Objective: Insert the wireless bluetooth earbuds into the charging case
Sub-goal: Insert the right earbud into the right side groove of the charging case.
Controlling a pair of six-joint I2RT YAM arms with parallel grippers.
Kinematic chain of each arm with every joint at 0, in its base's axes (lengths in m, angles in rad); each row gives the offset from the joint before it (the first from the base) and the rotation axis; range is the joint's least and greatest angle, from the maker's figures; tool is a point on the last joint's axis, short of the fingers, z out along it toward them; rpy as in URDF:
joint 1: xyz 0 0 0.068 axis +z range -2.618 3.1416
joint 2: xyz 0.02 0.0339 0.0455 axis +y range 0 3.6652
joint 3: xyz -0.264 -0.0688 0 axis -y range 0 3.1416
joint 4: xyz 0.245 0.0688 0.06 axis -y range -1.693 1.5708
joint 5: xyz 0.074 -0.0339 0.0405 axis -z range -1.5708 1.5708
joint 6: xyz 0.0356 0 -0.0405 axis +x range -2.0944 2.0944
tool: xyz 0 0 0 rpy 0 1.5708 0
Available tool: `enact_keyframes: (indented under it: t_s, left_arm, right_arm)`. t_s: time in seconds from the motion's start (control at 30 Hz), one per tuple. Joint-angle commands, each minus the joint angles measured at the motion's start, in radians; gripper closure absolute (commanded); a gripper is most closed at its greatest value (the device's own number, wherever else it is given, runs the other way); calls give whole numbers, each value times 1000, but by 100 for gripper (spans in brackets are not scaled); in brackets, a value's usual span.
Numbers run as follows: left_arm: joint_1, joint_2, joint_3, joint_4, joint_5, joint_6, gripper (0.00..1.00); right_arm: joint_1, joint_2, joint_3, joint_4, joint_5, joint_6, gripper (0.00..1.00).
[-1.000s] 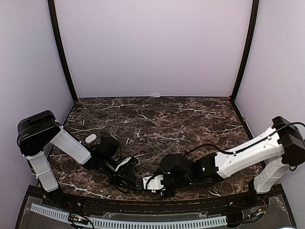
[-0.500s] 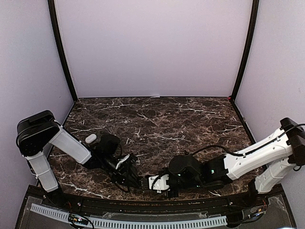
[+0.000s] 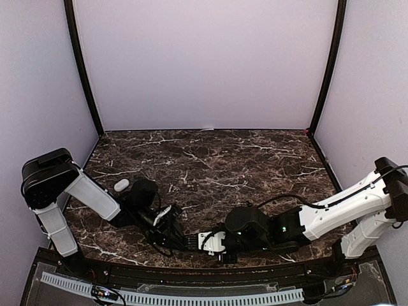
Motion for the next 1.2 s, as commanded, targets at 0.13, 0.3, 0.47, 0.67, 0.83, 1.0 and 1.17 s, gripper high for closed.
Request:
enact_keyframes:
  t_s: [0.13,0.3,0.47,0.67,0.83,1.0,1.17]
  left_arm:
    - [-15,14,-48,309,57,-222,100]
    - [-15,37,-74,471,54,-328,100]
    - [-15,75,-92,631,26,-447,100]
    - [-13,103,-95,743,-3,-553,100]
    - [-13,94,-98,741,-32,-569,100]
    - [-13,87,-100,733,-57,-577,100]
    - [-13,75,-97,709,-78,-559,100]
  right_arm:
    - [-2,28,69,122,84,15,95]
    - [-3,21,62,133,95,7,92]
    - [-3,4,52,149,96,-2,75]
    - [-5,-30,24,175,103,-12,68]
    - [-17,-83,0,166,69,-1,63]
    - [-50,-181,-47,166,-27,36,56]
    - [-107,-251,-73,150,-143,94,50]
